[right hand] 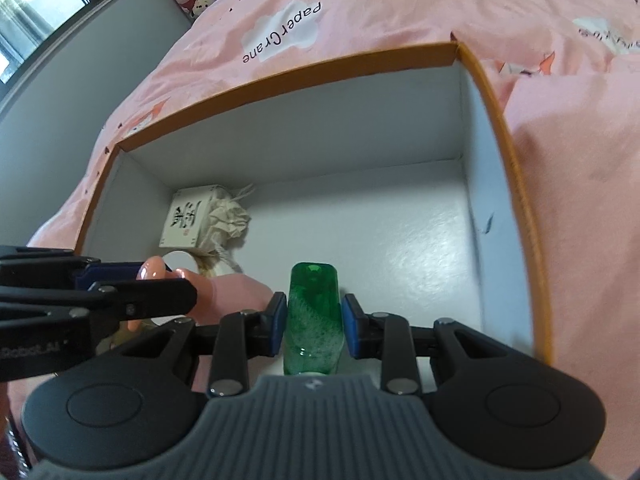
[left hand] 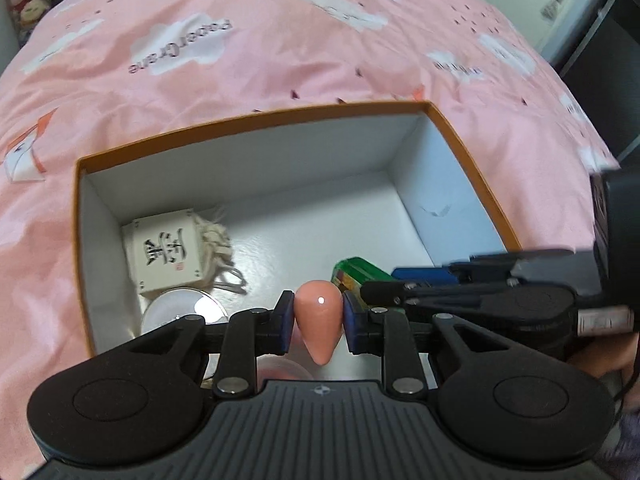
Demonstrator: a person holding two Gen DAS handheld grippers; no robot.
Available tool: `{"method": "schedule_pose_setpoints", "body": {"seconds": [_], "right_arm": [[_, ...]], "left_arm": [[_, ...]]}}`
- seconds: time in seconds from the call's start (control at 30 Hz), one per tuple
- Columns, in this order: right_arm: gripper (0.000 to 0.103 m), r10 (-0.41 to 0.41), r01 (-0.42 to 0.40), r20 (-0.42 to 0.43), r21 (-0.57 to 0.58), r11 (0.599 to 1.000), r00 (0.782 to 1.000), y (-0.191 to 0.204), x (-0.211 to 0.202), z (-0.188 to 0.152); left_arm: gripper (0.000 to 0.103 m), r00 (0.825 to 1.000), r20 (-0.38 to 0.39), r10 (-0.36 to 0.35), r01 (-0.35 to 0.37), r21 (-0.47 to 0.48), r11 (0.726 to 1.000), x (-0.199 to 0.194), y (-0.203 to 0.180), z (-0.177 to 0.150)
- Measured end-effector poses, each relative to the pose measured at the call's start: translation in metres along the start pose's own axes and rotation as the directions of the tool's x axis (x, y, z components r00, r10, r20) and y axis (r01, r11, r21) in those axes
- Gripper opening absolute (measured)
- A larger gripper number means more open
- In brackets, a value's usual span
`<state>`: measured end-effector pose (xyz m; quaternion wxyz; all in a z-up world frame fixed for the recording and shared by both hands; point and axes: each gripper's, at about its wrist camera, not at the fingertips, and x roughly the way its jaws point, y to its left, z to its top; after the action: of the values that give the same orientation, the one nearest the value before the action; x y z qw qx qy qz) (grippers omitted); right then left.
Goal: Organize rigid objects
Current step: 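Lower the sponge with the left tool while the right tool lowers the green bottle into the box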
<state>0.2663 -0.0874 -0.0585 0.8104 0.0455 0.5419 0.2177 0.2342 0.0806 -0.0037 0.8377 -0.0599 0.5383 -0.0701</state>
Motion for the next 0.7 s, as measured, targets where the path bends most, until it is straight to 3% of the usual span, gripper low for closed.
{"method": "schedule_pose_setpoints", "body": {"seconds": [0.2, 0.33, 0.47, 0.7], "right_arm": [[0.029, 0.015, -0.015, -0.038, 0.002, 1.000, 0.999, -0.009, -0.005, 0.001], [0.029, 0.077, -0.075, -0.034, 0.075, 0.994, 0.996, -0.015, -0.002, -0.001], [0.029, 0.073, -0.071, -0.018, 0.094, 0.993, 0.997, -0.011, 0.001, -0.004], [0.032, 0.028, -0.024, -0.072, 0.054, 0.998, 0.997, -0.007, 0.001, -0.003]], "left_arm": [[0.028, 0.998, -0.055, -0.027, 0.030, 0.054, 0.998, 0.002, -0.011, -0.011], [0.028, 0.997, -0.070, -0.017, 0.021, 0.057, 0.998, 0.004, -0.013, -0.014], [0.028, 0.997, -0.078, -0.015, 0.020, 0.053, 0.998, 0.004, -0.012, -0.014], [0.028, 0.997, -0.083, -0.002, 0.006, 0.054, 0.999, 0.009, -0.013, -0.015]]}}
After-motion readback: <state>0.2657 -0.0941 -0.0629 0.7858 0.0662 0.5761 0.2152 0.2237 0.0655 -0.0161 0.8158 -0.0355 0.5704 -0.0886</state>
